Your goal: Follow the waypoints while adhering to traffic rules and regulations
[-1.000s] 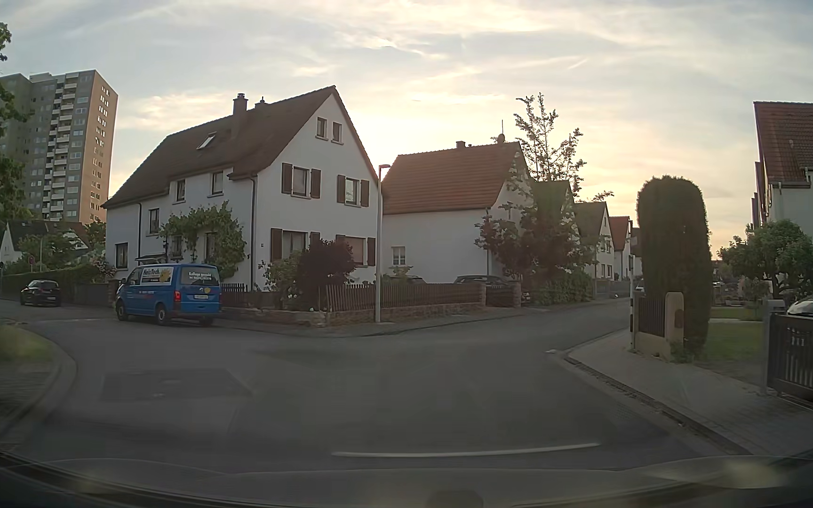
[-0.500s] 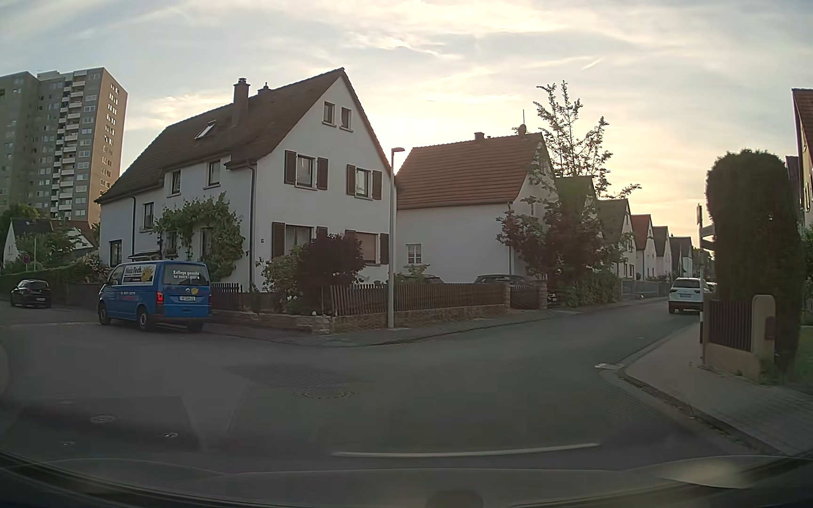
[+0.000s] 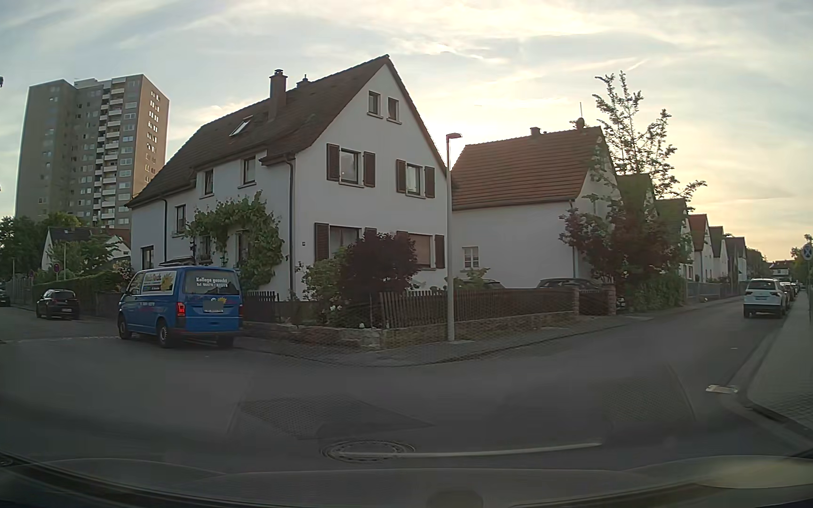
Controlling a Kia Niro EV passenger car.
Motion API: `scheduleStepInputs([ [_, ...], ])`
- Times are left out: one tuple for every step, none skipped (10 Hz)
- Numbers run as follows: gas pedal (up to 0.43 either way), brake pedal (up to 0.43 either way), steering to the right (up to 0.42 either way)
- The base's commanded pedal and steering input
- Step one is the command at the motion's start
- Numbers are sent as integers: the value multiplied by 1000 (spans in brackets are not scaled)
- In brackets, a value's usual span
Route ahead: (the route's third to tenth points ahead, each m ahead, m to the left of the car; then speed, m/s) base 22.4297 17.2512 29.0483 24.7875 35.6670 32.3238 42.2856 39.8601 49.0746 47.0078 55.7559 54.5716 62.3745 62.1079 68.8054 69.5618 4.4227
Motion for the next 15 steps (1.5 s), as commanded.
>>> scheduleStepInputs([
  [0, 0, -341],
  [20, 0, -371],
  [20, 0, -398],
  [67, 0, -412],
  [87, 0, -420],
  [87, 0, -422],
  [87, 0, -421],
  [87, 0, -418],
  [67, 0, -410],
  [67, 0, -397],
  [59, 0, -381],
  [20, 0, -374],
  [20, 0, -365],
  [20, 0, -358],
  [20, 0, -345],
])
